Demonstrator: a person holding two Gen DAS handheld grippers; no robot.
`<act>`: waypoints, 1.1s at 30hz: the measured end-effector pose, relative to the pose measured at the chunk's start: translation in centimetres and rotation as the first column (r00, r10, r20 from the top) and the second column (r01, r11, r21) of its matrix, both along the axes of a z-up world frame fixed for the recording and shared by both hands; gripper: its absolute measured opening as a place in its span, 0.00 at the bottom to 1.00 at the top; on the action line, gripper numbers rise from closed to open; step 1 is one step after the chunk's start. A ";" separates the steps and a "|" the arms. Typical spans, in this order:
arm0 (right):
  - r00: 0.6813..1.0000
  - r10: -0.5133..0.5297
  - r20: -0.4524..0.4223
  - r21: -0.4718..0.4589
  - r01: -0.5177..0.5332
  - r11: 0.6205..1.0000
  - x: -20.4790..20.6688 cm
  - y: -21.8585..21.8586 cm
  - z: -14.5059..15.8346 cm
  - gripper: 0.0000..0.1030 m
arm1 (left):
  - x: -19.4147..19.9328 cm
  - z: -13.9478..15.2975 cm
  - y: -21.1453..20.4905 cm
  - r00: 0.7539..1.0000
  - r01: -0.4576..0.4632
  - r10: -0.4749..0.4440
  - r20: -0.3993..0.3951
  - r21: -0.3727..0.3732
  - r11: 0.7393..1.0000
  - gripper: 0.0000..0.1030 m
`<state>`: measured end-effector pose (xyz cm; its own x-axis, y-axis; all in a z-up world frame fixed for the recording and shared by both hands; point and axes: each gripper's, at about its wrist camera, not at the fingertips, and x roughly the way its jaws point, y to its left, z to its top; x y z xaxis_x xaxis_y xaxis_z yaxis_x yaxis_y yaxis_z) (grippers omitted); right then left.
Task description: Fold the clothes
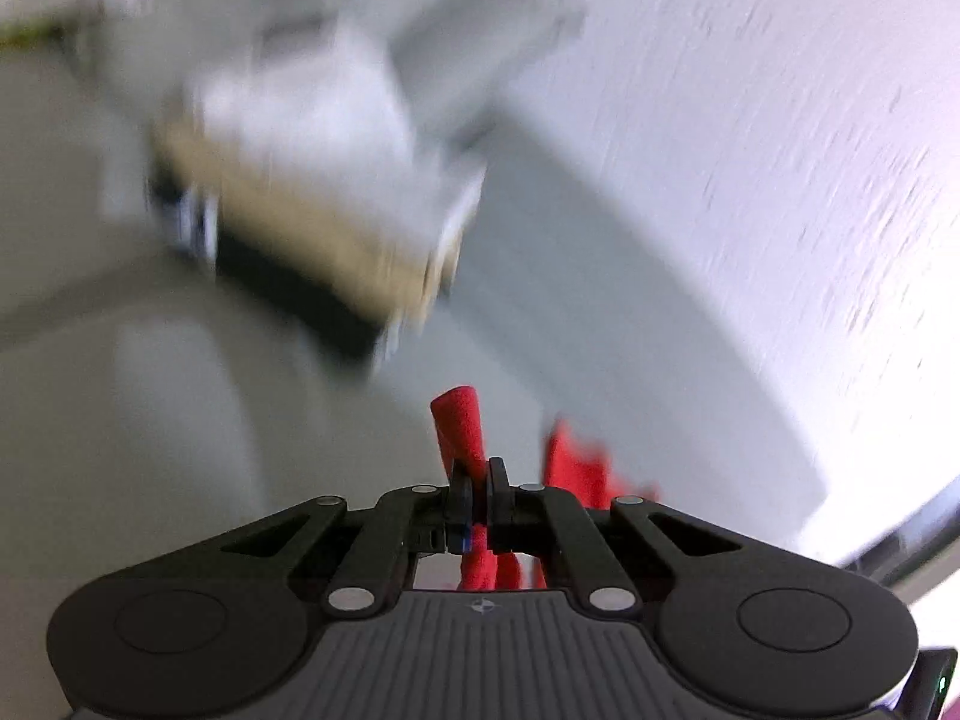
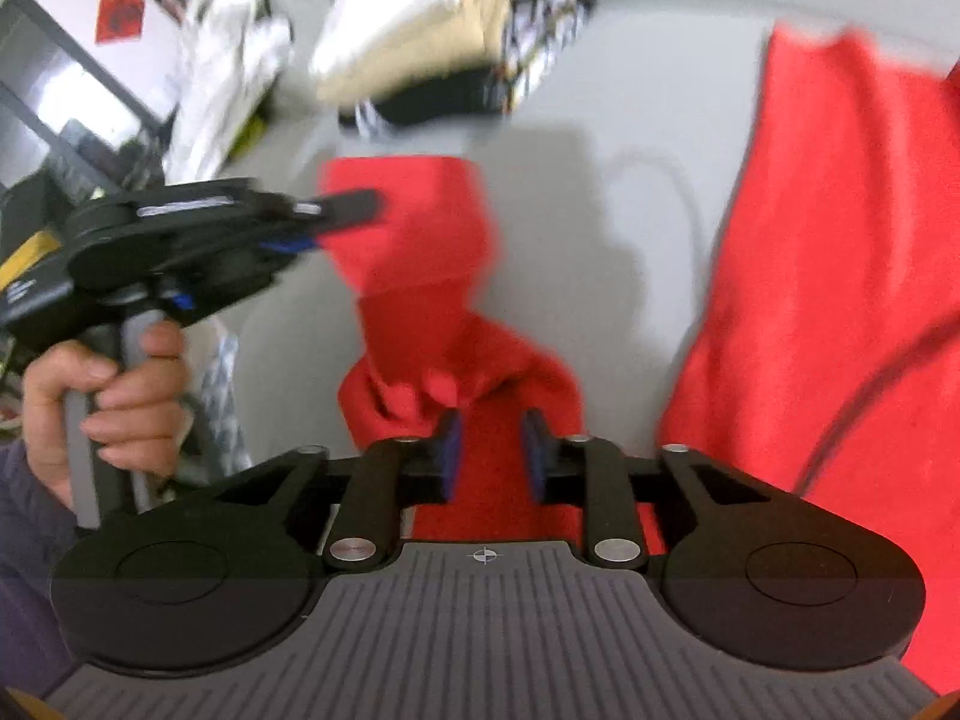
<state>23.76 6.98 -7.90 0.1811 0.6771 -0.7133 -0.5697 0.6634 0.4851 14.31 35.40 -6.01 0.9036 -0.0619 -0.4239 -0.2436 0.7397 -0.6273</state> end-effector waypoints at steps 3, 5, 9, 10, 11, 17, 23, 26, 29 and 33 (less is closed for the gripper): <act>0.989 -0.139 0.048 0.129 0.132 0.983 -0.2 -4.0 4.0 0.47 | -2.5 4.2 1.4 0.989 -0.097 0.088 0.122 0.071 0.993 0.02; 0.968 -0.245 0.055 0.225 0.227 0.948 -0.7 -7.2 6.4 0.47 | -4.0 6.3 2.0 0.975 -0.155 0.129 0.180 0.136 0.979 0.02; 0.912 -0.401 0.093 0.366 0.343 0.865 -1.9 -12.3 10.3 0.50 | -6.7 8.1 3.6 0.937 -0.241 0.182 0.299 0.172 0.955 0.02; 0.905 -0.414 0.099 0.372 0.352 0.859 -2.1 -12.8 10.8 0.51 | -7.1 8.2 3.9 0.934 -0.253 0.194 0.301 0.170 0.952 0.02; 0.900 -0.424 0.105 0.374 0.359 0.855 -2.3 -13.3 11.1 0.51 | -7.0 8.0 3.8 0.935 -0.263 0.205 0.288 0.181 0.948 0.02; 0.882 -0.452 0.134 0.362 0.381 0.851 -3.1 -14.5 12.2 0.51 | -6.4 6.0 5.2 0.945 -0.305 0.265 0.193 0.220 0.927 0.02; 0.817 -0.554 0.162 0.426 0.449 0.786 -3.0 -16.7 14.2 0.51 | -8.4 6.1 8.9 0.929 -0.286 0.242 0.278 0.130 0.949 0.02; 0.807 -0.566 0.166 0.422 0.461 0.781 -2.6 -17.2 14.5 0.51 | -7.9 6.5 9.3 0.937 -0.276 0.229 0.264 0.153 0.949 0.02; 0.825 -0.551 0.122 0.401 0.467 0.788 -2.3 -16.9 13.5 0.51 | -6.8 5.6 8.2 0.962 -0.217 0.174 0.211 0.204 0.954 0.02; 0.872 -0.485 0.058 0.364 0.434 0.824 -1.8 -15.3 11.9 0.52 | -6.3 6.3 5.3 0.961 -0.097 0.035 0.273 0.216 0.972 0.02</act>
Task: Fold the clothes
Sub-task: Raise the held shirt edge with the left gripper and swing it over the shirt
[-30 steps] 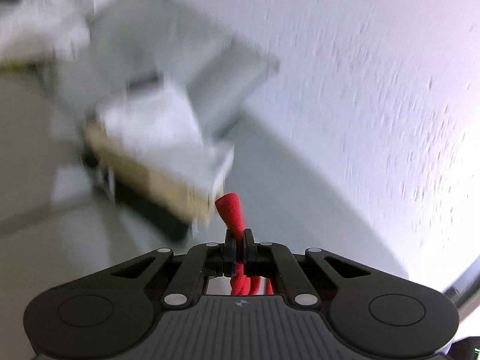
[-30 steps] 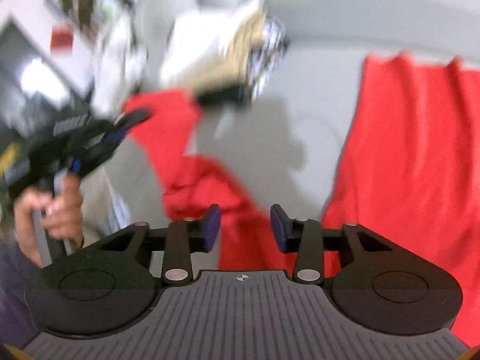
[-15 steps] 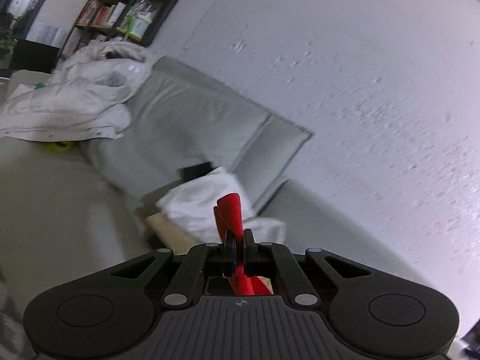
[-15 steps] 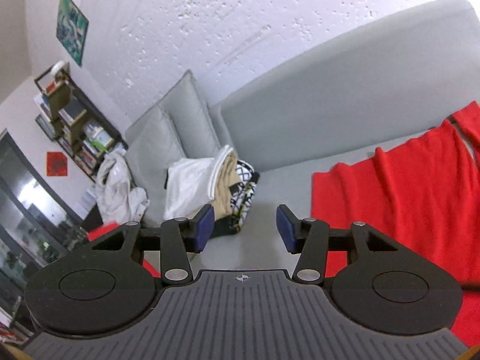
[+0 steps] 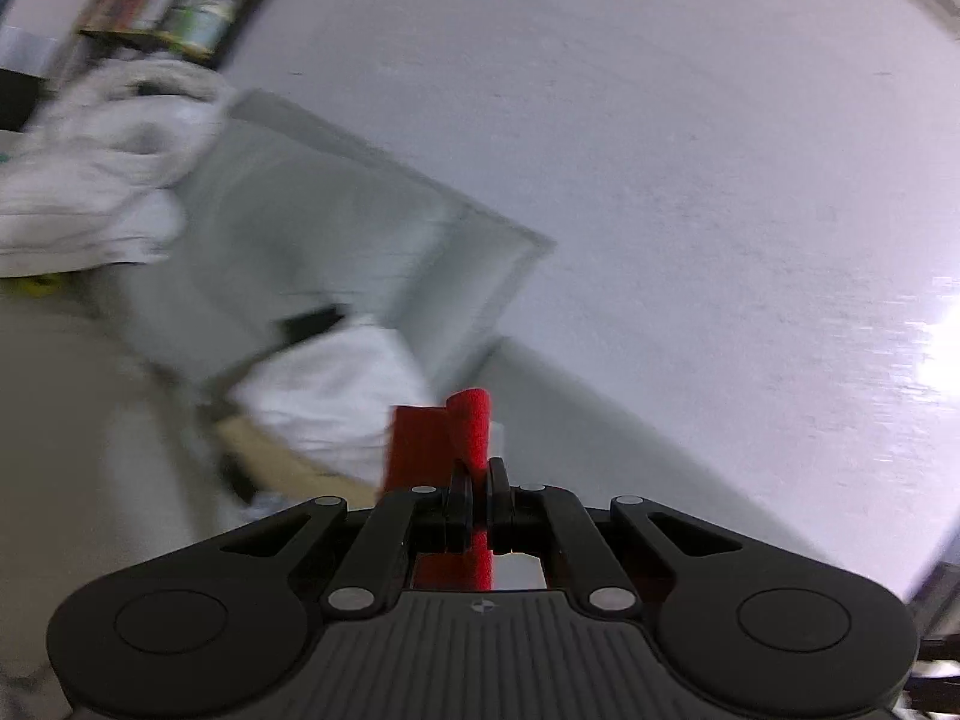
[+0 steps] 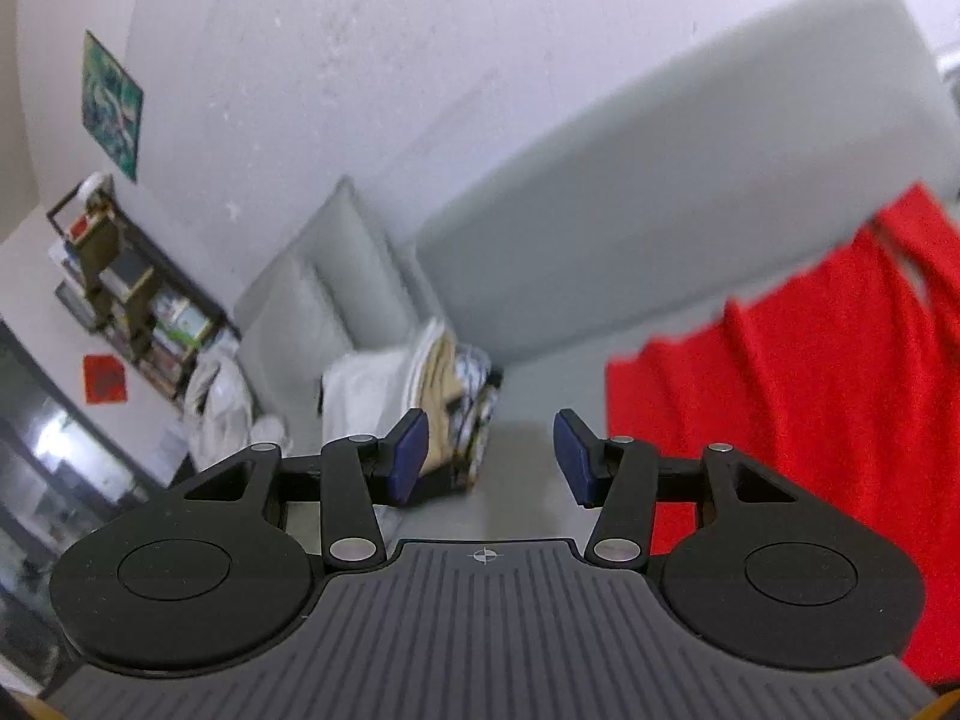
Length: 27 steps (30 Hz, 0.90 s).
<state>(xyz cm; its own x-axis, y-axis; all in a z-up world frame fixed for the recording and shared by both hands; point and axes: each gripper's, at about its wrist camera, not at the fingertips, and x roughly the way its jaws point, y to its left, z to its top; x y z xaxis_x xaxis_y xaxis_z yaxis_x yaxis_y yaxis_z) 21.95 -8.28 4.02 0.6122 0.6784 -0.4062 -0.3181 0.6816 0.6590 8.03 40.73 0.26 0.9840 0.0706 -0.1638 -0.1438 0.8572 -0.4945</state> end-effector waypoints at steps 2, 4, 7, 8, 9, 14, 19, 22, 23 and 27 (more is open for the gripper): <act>0.998 0.068 0.008 -0.025 -0.068 0.997 0.0 1.8 0.0 0.52 | -0.1 1.6 -2.1 0.993 0.103 -0.105 0.052 0.042 0.994 0.02; 0.984 0.168 0.053 -0.044 -0.165 0.985 -0.3 4.1 0.8 0.52 | -0.4 3.8 -4.7 0.967 0.221 -0.232 0.103 0.108 0.969 0.02; 0.933 0.325 0.157 -0.028 -0.325 0.945 -1.0 7.3 2.3 0.62 | -1.4 7.0 -8.0 0.897 0.377 -0.405 0.177 0.172 0.910 0.02; 0.911 0.362 0.199 -0.013 -0.367 0.930 -1.3 8.2 2.8 0.68 | -1.8 7.9 -8.8 0.871 0.418 -0.451 0.194 0.191 0.888 0.02; 0.890 0.382 0.251 -0.001 -0.394 0.919 -1.7 8.6 3.2 0.80 | -2.3 8.7 -9.6 0.843 0.456 -0.496 0.209 0.211 0.865 0.02; 0.774 0.402 0.490 -0.023 -0.449 0.893 -4.0 8.7 5.5 0.82 | -3.8 11.0 -11.2 0.747 0.579 -0.630 0.211 0.258 0.773 0.02; 0.696 0.432 0.574 -0.063 -0.489 0.870 -5.6 8.1 7.4 0.05 | -2.7 9.9 -11.0 0.789 0.567 -0.596 0.147 0.199 0.799 0.05; 0.769 0.416 0.486 -0.110 -0.418 0.902 -5.4 8.7 7.8 0.04 | -2.0 8.2 -11.6 0.904 0.415 -0.426 0.040 0.161 0.895 0.37; 0.816 0.378 0.436 -0.142 -0.353 0.925 -5.1 9.1 7.9 0.04 | -2.1 7.6 -11.9 0.940 0.338 -0.342 -0.004 0.170 0.926 0.42; 0.956 0.233 0.178 -0.216 -0.193 0.957 -2.5 10.2 6.7 0.05 | -3.3 5.5 -16.0 0.928 0.370 -0.369 -0.049 0.235 0.899 0.42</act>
